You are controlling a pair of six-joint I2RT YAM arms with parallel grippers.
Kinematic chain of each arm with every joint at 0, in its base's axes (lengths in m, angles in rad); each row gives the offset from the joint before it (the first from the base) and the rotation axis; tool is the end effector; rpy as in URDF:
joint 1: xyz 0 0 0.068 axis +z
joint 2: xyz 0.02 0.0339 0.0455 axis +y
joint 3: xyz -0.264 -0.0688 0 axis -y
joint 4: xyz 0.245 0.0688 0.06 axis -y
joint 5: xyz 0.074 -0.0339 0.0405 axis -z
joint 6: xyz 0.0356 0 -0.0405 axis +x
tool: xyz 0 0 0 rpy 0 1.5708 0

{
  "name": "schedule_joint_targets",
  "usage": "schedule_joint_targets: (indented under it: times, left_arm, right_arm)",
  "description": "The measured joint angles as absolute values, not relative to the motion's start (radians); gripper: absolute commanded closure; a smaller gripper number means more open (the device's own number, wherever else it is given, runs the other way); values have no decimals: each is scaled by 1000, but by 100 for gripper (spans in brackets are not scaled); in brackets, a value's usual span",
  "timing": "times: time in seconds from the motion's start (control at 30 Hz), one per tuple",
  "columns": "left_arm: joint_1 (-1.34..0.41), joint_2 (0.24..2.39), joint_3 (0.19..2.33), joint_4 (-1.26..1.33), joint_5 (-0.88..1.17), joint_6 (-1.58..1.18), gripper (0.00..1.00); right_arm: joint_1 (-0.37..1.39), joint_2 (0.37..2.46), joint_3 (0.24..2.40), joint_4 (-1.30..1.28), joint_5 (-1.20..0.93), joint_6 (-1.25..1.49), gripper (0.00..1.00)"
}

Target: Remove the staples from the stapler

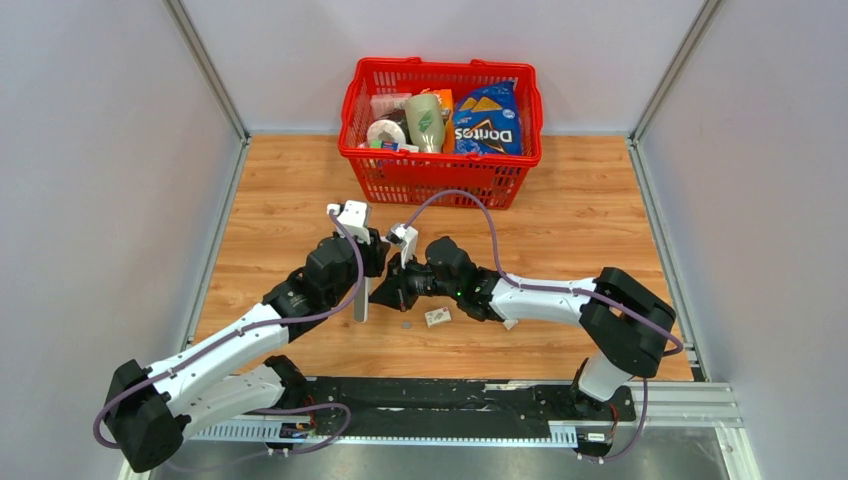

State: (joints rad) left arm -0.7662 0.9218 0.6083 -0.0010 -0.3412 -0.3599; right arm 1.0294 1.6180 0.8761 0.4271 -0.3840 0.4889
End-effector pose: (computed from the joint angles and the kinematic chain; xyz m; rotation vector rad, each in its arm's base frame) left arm 0.1627 -0.1400 0.2721 0.1487 1.8859 -0.4542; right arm 0.1717 0.3114 0.2228 -0.8446 1.9409 1.3430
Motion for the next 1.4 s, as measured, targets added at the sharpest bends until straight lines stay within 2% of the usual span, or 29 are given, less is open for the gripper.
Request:
schedule_joint_targets:
  times: [1.03, 1.4]
  left_arm:
    - [-798, 953, 609, 13, -403, -326, 100]
    - [-792, 1052, 611, 48, -449, -311, 100]
  right_arm:
    - [1028, 1618, 891, 409, -339, 457, 100]
    - [1013, 1646, 863, 503, -368, 548, 100]
